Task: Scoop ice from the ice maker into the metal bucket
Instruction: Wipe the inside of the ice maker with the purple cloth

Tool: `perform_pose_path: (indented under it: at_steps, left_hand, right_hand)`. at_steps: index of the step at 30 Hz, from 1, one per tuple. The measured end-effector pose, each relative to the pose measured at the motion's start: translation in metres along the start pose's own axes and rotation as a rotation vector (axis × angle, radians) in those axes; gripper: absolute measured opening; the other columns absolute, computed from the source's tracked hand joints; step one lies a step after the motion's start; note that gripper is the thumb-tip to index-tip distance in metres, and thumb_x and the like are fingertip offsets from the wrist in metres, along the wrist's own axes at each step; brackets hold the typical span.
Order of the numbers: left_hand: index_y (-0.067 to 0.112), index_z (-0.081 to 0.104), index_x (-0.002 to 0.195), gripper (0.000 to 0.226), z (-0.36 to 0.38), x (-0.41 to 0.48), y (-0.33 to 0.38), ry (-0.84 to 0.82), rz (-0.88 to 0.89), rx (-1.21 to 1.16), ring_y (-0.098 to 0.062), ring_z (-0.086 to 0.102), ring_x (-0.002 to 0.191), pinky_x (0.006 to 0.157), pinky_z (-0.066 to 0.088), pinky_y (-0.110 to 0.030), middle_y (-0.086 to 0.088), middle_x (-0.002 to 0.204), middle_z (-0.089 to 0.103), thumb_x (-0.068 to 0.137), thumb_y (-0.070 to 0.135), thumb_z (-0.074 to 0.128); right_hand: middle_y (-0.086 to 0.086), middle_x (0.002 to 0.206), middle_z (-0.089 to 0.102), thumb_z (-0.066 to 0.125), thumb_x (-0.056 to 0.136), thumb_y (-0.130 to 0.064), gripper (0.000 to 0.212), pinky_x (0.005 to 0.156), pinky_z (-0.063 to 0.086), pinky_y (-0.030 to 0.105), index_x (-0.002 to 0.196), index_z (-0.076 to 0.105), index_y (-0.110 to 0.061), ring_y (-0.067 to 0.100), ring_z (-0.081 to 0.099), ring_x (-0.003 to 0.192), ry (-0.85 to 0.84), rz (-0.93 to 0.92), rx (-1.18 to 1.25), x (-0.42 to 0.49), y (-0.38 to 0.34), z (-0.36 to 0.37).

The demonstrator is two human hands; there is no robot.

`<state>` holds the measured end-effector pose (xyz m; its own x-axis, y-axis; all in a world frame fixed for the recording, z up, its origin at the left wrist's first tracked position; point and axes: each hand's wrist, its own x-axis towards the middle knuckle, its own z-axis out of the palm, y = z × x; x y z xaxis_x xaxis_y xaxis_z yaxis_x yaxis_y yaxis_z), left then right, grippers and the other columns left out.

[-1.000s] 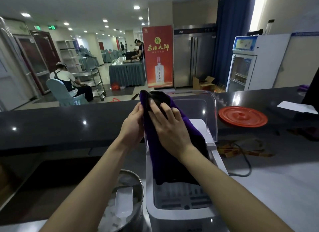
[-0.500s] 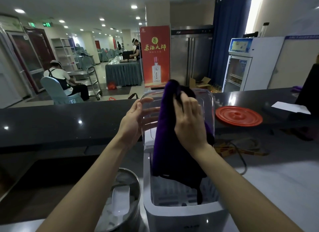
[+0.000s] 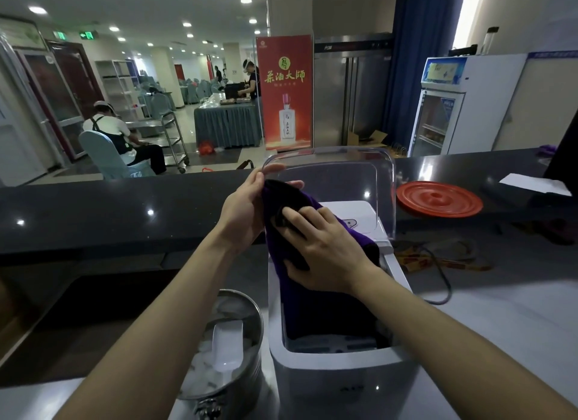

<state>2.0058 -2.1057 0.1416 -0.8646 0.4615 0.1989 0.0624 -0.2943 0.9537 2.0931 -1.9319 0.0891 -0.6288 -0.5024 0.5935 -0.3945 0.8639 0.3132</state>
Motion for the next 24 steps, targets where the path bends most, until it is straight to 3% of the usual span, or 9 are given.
perform_pose_path:
  at_steps: [4, 9, 11, 15, 17, 20, 24]
  left_hand:
    - [0.012, 0.051, 0.149, 0.048, 0.000, -0.003, -0.001, 0.005, -0.003, 0.012, -0.049, 0.064, 0.130, 0.108, 0.050, -0.055, -0.029, 0.139, 0.067, 0.119, 0.037, 0.021]
    - [0.011, 0.052, 0.147, 0.045, 0.003, -0.007, 0.004, 0.023, -0.008, 0.010, -0.048, 0.062, 0.133, 0.114, 0.047, -0.057, -0.032, 0.139, 0.065, 0.119, 0.033, 0.023]
    - [0.013, 0.056, 0.145, 0.044, 0.004, -0.007, 0.006, 0.037, -0.001, 0.030, -0.044, 0.064, 0.127, 0.104, 0.050, -0.052, -0.027, 0.137, 0.068, 0.119, 0.031, 0.026]
    - [0.015, 0.060, 0.143, 0.041, 0.008, -0.008, 0.006, 0.064, -0.001, 0.033, -0.020, 0.070, 0.092, 0.077, 0.056, -0.033, -0.008, 0.110, 0.075, 0.119, 0.030, 0.031]
    - [0.019, 0.062, 0.142, 0.042, 0.010, -0.009, 0.007, 0.065, -0.010, 0.057, -0.024, 0.074, 0.096, 0.082, 0.060, -0.039, -0.011, 0.115, 0.076, 0.119, 0.034, 0.029]
    - [0.014, 0.056, 0.143, 0.046, 0.007, -0.006, 0.006, 0.022, -0.011, 0.043, -0.045, 0.072, 0.118, 0.099, 0.058, -0.057, -0.024, 0.132, 0.072, 0.119, 0.035, 0.023]
    - [0.006, 0.050, 0.146, 0.050, 0.009, -0.004, 0.004, 0.022, -0.007, 0.023, -0.052, 0.068, 0.121, 0.105, 0.053, -0.066, -0.030, 0.133, 0.069, 0.119, 0.037, 0.021]
  right_hand:
    - [0.017, 0.153, 0.047, 0.055, 0.102, -0.038, 0.061, 0.095, 0.047, 0.049, 0.153, 0.051, -0.006, 0.035, 0.052, 0.120, -0.023, -0.067, -0.050, 0.000, 0.007, -0.003]
    - [0.020, 0.142, 0.052, 0.042, 0.099, -0.013, 0.055, 0.084, 0.049, 0.047, 0.152, 0.050, -0.001, 0.036, 0.056, 0.104, 0.026, -0.117, -0.074, 0.012, 0.019, -0.009]
    - [0.020, 0.137, 0.055, 0.039, 0.102, -0.010, 0.051, 0.080, 0.050, 0.047, 0.150, 0.052, 0.000, 0.035, 0.056, 0.099, 0.065, -0.120, -0.085, 0.017, 0.021, -0.011]
    - [0.022, 0.134, 0.057, 0.045, 0.102, -0.006, 0.048, 0.078, 0.052, 0.049, 0.150, 0.053, 0.000, 0.037, 0.059, 0.097, 0.182, -0.007, -0.132, 0.034, 0.037, -0.019]
    - [0.022, 0.135, 0.057, 0.047, 0.104, -0.005, 0.044, 0.080, 0.053, 0.050, 0.148, 0.055, -0.001, 0.037, 0.059, 0.101, 0.217, 0.078, -0.162, 0.037, 0.052, -0.027]
    - [0.021, 0.133, 0.057, 0.052, 0.106, -0.004, 0.037, 0.082, 0.055, 0.048, 0.142, 0.060, -0.002, 0.035, 0.059, 0.100, 0.254, 0.208, -0.235, 0.015, 0.079, -0.033]
    - [0.025, 0.134, 0.053, 0.058, 0.101, -0.007, 0.043, 0.082, 0.055, 0.053, 0.143, 0.057, -0.002, 0.040, 0.058, 0.101, 0.228, 0.450, -0.271, -0.026, 0.099, -0.035]
